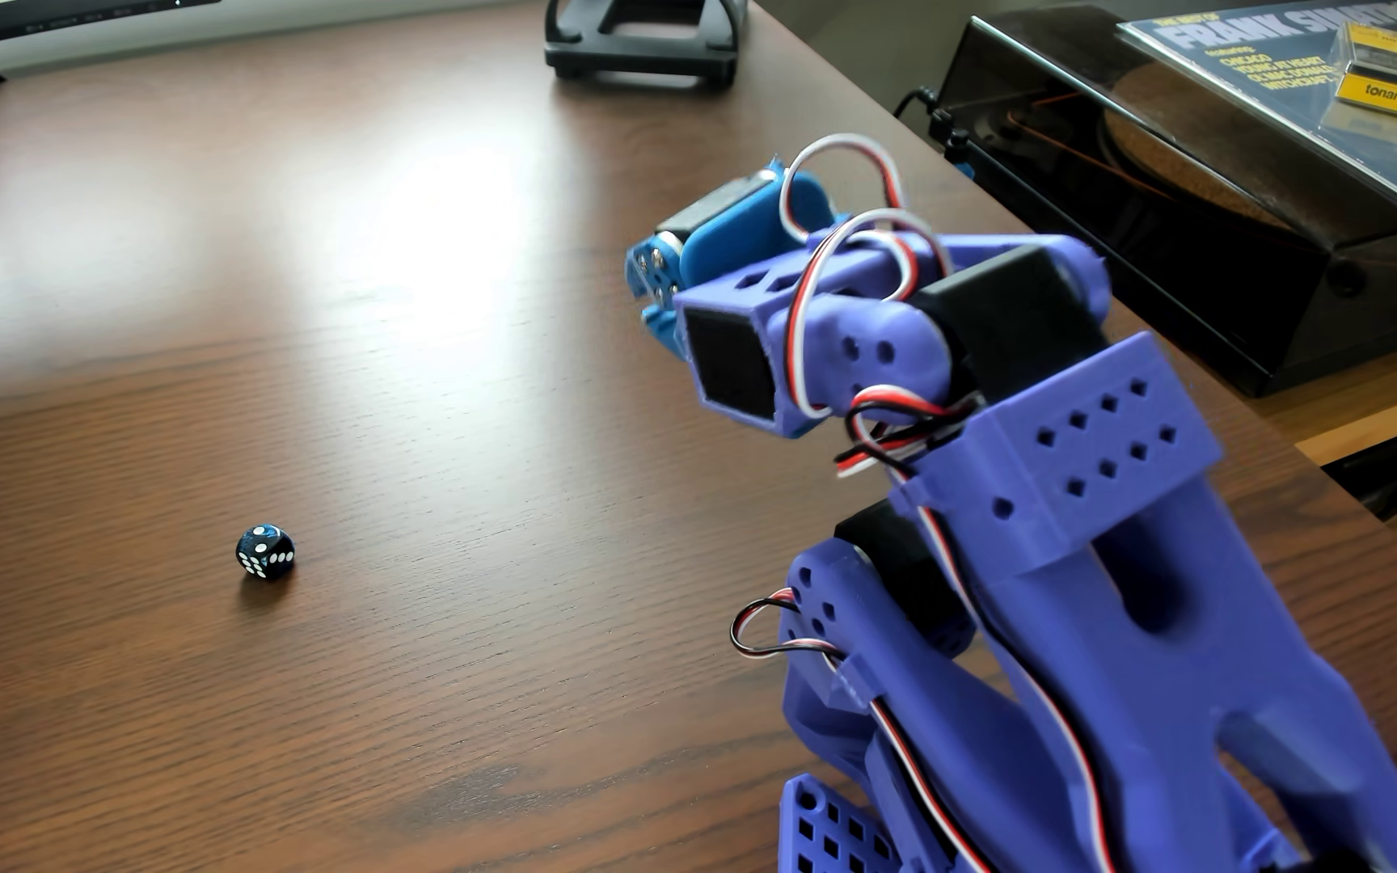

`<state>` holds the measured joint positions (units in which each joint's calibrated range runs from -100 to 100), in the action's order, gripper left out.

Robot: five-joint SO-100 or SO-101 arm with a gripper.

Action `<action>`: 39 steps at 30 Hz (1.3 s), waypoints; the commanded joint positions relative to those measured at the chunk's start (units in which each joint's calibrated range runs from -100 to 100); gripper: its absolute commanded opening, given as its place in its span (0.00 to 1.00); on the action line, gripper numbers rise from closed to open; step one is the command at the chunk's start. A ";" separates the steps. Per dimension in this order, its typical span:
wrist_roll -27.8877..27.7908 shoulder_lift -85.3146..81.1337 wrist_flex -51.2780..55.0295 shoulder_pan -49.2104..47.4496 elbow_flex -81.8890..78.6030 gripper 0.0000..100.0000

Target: Grab the blue dice

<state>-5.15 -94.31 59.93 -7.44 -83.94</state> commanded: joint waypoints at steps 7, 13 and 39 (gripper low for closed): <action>7.04 -0.33 -1.91 3.51 -10.55 0.04; 7.04 -0.33 -1.74 3.59 -11.63 0.04; 7.10 -0.33 -2.17 3.51 -11.81 0.04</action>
<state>1.75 -94.31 59.06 -4.35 -96.05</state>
